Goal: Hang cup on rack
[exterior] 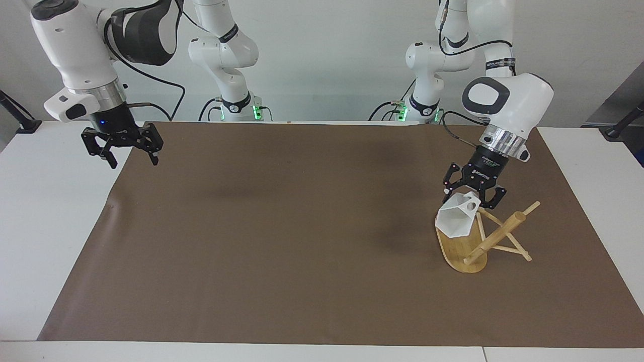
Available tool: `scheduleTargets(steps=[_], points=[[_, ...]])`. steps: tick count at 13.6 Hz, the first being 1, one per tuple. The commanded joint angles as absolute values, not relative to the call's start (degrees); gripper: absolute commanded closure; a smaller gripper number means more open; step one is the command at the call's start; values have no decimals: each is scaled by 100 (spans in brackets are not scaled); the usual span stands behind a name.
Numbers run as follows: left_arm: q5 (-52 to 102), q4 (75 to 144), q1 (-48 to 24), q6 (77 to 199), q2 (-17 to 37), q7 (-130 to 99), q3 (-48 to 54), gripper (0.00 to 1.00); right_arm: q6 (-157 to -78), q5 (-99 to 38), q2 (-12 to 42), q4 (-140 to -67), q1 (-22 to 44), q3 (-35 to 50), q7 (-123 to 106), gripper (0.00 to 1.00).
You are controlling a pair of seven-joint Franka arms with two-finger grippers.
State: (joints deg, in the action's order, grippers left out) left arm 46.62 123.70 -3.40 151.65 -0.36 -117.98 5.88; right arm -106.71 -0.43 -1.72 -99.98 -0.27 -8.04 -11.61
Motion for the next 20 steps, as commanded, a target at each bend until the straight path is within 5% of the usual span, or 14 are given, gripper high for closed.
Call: scheduleTargets(steps=[1,9,19,20], points=[[4597,12182,-334,15267,123,-11979,580,100,-10188,97,-167,-9721,-18,-765,-503,0],[4605,12182,-299,15504,211,-12331,554,100,-9686,35,-220,-9379,-9,-589,-422,0],[4605,12225,-290,15715,246,-12630,545,100,-9965,17,-62,-9106,-9,-360,-158,0],[4605,12226,-290,15715,246,-12630,545,58,-10123,26,-9,-9010,-9,-360,-158,0]])
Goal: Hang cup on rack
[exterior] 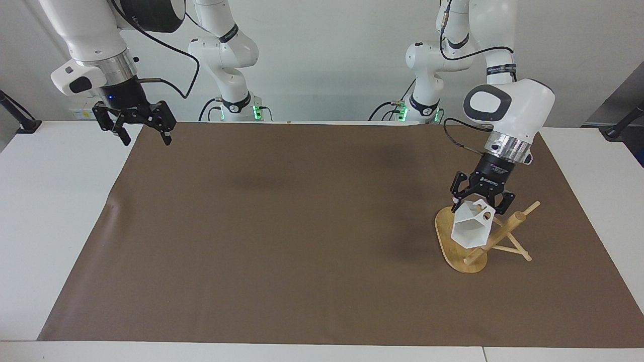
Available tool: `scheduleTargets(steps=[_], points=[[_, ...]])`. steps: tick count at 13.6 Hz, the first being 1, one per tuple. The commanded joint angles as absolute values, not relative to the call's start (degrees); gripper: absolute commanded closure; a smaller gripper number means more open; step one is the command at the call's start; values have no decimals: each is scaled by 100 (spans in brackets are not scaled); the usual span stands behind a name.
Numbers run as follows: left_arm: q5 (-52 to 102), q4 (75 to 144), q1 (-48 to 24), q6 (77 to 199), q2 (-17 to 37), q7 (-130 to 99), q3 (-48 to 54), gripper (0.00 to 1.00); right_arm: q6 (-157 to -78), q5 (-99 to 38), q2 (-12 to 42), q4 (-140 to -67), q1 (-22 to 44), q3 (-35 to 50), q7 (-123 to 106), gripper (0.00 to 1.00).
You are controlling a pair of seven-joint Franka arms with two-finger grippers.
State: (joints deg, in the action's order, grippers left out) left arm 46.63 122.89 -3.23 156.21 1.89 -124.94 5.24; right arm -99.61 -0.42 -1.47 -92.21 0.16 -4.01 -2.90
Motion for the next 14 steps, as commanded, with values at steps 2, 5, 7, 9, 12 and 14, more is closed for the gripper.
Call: scheduleTargets(steps=[2,5,7,9,12,14], points=[[4605,12226,-290,15715,246,-12639,545,0,-10379,61,26,-8956,-9,-360,-158,0],[4597,12199,-273,15619,246,-12639,519,0,-10415,97,26,-8965,-9,-439,-176,0],[4562,12173,-158,15417,237,-12639,501,0,-10406,105,35,-9000,-70,-457,-202,0],[4169,12103,-10,15154,220,-12639,492,0,-10406,105,26,-9044,-97,-571,-202,0],[3806,11971,263,14609,132,-12639,483,0,-10371,79,0,-9096,-219,-563,-202,0],[3552,11979,334,14319,36,-12639,440,0,-10345,62,-26,-9158,-325,-536,-202,0]])
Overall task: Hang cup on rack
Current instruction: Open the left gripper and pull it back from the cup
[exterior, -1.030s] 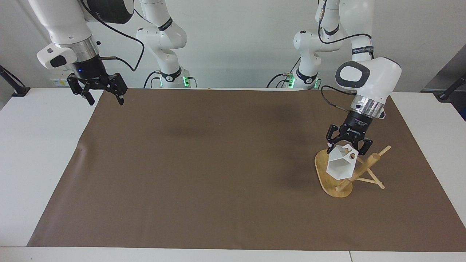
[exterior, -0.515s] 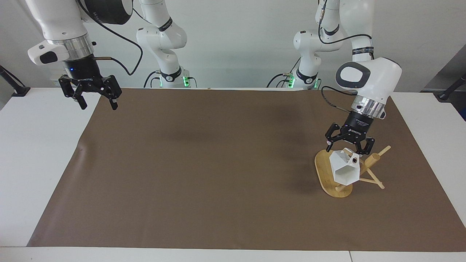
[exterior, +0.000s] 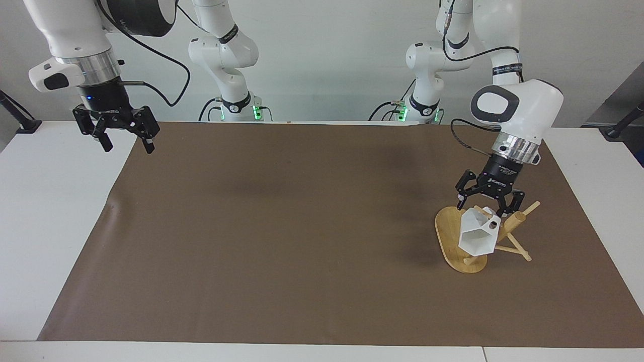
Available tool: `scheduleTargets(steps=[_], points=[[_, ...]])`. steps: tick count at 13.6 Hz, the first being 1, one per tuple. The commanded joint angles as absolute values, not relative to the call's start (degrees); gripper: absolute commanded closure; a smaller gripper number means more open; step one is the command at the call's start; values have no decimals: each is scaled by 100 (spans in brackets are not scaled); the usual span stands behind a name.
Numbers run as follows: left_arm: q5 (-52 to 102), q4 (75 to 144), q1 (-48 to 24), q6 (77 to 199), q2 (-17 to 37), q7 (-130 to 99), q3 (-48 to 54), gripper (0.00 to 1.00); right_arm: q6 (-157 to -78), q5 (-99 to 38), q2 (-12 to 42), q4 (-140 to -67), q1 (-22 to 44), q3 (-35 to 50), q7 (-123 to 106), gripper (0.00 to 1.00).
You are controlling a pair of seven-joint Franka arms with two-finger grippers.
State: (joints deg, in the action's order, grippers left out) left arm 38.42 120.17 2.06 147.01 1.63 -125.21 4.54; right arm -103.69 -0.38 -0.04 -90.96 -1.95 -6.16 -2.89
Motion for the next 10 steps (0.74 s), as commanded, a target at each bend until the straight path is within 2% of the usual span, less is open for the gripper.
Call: scheduleTargets(steps=[1,6,10], points=[[3429,11971,412,14117,-17,-12630,431,0,-10319,53,-44,-9184,-334,-527,-193,0],[2305,11884,712,13176,-465,-12542,422,0,-10021,44,-79,-9211,-316,-510,-167,0],[1714,11129,800,12280,-387,-11570,370,0,-9782,35,-114,-9211,-299,-510,-158,0]])
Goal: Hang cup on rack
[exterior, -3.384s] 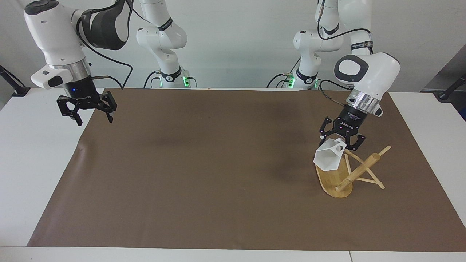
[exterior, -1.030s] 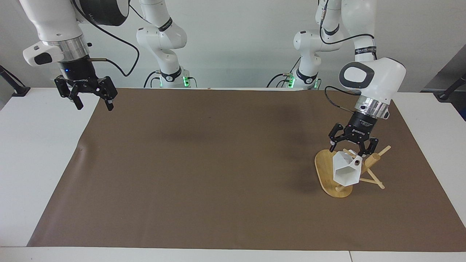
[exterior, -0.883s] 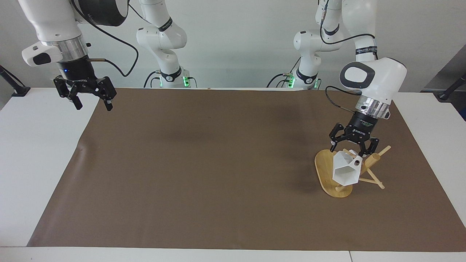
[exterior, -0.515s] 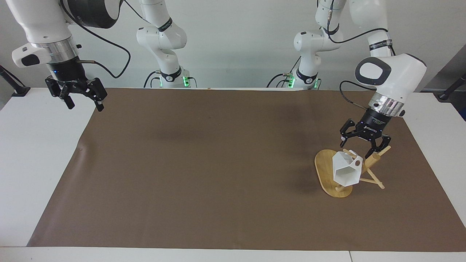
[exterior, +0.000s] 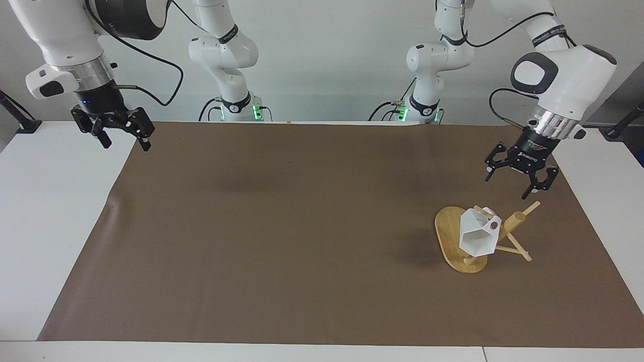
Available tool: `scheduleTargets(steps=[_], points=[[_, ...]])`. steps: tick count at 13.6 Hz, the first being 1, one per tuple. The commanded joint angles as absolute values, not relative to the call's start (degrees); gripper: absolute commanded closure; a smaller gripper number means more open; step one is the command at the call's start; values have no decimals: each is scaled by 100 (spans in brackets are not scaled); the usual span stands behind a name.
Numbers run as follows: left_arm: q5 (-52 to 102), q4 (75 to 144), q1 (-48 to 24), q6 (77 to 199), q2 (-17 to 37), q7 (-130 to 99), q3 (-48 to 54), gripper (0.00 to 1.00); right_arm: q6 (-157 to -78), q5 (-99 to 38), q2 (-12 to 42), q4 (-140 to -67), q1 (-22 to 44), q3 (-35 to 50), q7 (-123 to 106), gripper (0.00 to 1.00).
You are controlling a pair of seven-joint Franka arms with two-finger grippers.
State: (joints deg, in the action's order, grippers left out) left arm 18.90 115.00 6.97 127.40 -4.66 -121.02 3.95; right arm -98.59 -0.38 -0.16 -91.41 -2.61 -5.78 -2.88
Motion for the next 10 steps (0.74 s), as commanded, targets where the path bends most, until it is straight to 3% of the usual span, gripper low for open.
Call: scheduleTargets(steps=[1,6,10], points=[[1644,10927,765,12104,-352,-11105,256,0,-9765,26,-123,-9211,-281,-501,-167,0],[678,10171,90,11691,-9,-8976,-253,0,-9492,9,-158,-9220,-264,-501,-202,0],[589,9545,105,11092,71,-6624,-308,0,-9492,0,-158,-9211,-255,-501,-202,0]])
